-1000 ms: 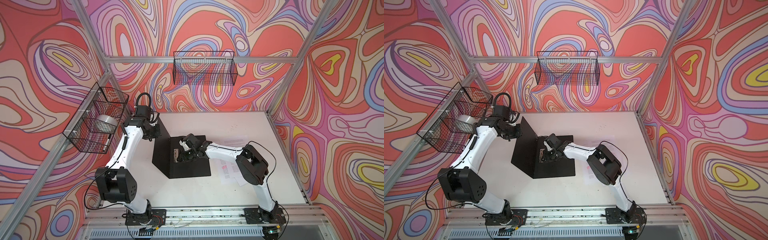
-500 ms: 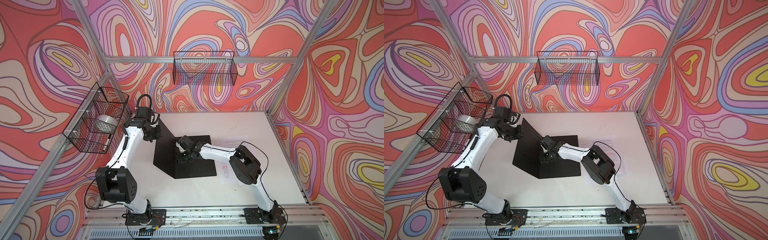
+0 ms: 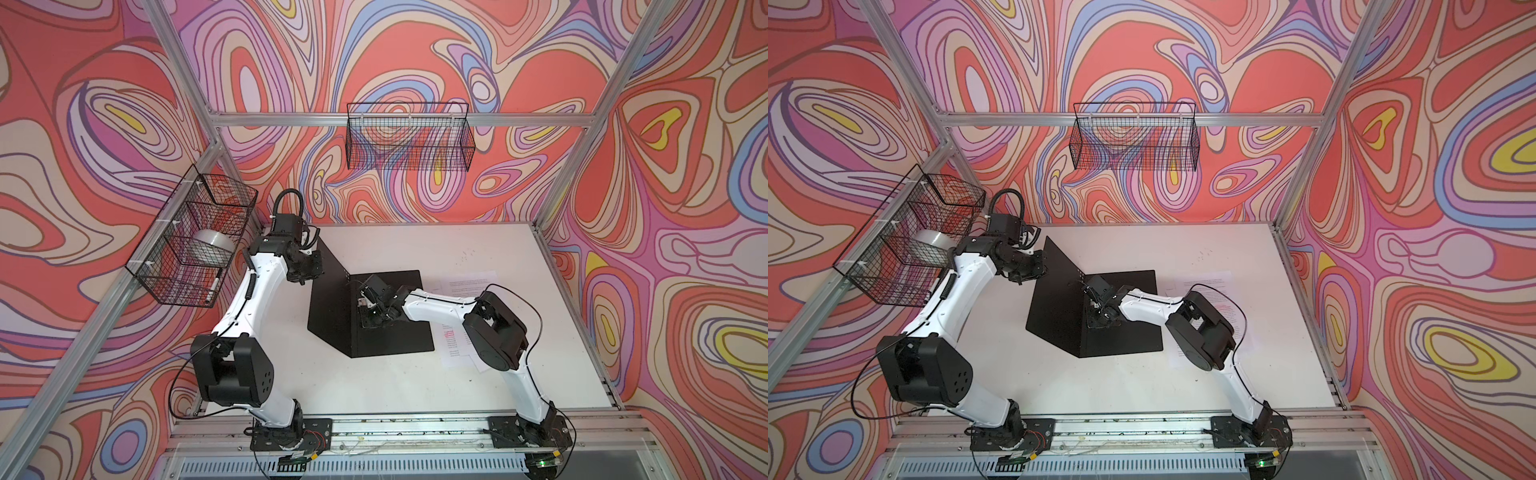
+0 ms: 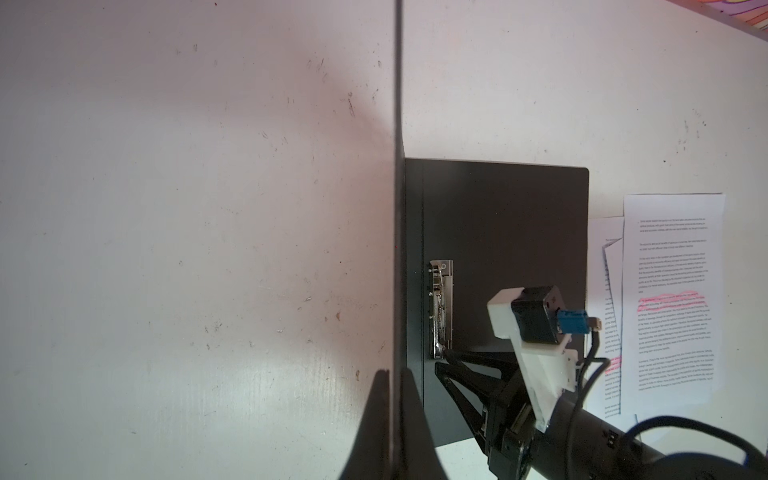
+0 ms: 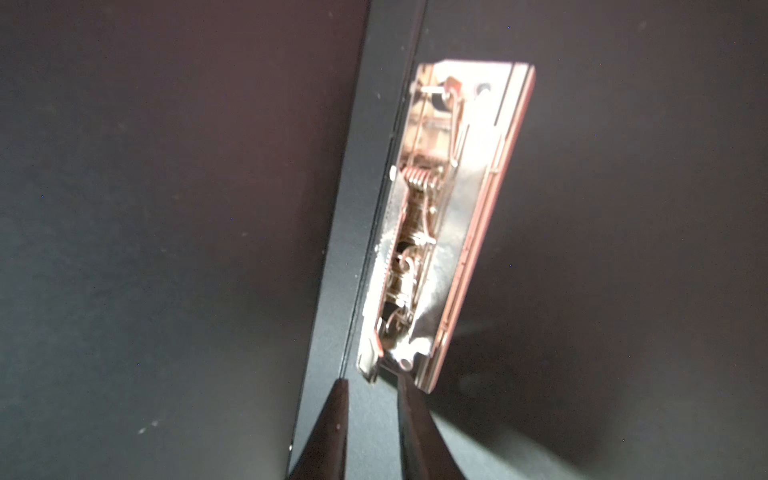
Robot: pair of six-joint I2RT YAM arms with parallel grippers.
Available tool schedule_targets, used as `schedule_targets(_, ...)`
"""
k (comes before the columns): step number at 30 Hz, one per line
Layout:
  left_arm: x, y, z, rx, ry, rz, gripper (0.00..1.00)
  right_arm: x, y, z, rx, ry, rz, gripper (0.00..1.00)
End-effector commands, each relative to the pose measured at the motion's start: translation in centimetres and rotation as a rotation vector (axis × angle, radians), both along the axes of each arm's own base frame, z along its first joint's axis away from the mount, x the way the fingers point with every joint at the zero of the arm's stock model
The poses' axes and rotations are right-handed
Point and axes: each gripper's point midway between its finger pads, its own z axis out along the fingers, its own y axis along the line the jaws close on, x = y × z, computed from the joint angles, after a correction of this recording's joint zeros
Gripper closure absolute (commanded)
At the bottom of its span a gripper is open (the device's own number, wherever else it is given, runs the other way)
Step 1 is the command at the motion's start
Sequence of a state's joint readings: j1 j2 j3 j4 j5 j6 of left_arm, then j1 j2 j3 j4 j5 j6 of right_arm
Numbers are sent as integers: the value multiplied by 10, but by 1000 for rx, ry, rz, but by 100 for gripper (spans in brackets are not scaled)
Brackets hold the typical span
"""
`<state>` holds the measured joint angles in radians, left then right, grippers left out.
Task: Put the files into the folder
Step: 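Move the right gripper down to the metal clip's lever on the folder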
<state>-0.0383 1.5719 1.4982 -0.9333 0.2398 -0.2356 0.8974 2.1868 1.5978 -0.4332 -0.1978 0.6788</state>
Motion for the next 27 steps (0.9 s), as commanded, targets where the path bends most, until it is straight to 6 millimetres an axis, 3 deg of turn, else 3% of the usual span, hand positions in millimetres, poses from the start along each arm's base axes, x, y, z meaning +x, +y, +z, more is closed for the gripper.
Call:
schedule_targets(1, -17, -1, 2, 0, 41, -24, 100, 3, 0, 8, 10, -25, -18, 79)
schedule_targets(17, -18, -3, 2, -4, 43, -39, 100, 6, -4, 6, 7, -47, -40, 87)
schedule_targets(27, -19, -4, 3, -9, 47, -47, 100, 5, -7, -9, -22, -21, -39, 93)
